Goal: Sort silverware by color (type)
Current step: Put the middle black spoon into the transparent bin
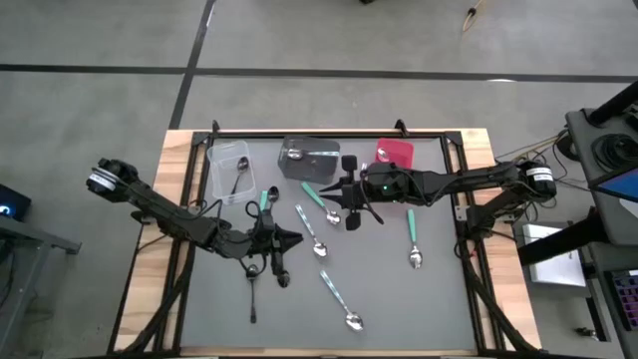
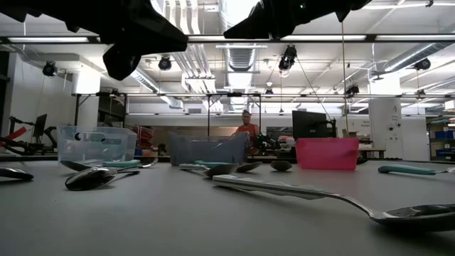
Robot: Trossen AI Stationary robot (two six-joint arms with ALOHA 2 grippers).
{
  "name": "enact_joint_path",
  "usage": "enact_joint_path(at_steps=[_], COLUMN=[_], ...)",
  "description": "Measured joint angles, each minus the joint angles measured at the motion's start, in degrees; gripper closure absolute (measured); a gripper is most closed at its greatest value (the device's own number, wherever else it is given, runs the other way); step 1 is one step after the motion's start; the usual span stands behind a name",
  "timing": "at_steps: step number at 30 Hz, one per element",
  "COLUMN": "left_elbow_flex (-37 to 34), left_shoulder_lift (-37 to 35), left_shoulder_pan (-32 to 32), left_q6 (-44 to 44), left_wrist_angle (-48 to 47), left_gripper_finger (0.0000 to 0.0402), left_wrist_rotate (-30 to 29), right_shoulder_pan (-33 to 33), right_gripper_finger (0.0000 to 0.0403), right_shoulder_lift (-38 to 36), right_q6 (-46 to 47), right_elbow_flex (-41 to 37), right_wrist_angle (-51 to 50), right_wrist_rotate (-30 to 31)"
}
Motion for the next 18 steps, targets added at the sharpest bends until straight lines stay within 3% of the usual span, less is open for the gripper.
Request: enact_joint_path(at_steps=[7, 12, 18], left_elbow_flex=[-0.03, -0.04, 1.41], left_shoulder_lift=[-0.58, -4.06, -7.68], left_shoulder_pan=[0.02, 0.26, 0.28], left_q6=[-5.71, -19.45, -30.88], left_wrist_angle=[-3.08, -17.02, -34.31], left_gripper_finger=[0.037, 0.0371, 0.0379], left_wrist_rotate=[1.39, 6.29, 9.15], right_shoulder_pan=[0.0, 0.02, 0.0], right_gripper_finger=[0.036, 0.036, 0.036], right_shoulder_lift=[-0.36, -2.69, -6.0], right_q6=[-0.07, 1.83, 6.29], right_elbow_flex=[-0.03, -0.11, -0.09], right_wrist_angle=[-2.81, -8.03, -13.32], right_wrist_rotate=[0.85, 6.25, 6.81])
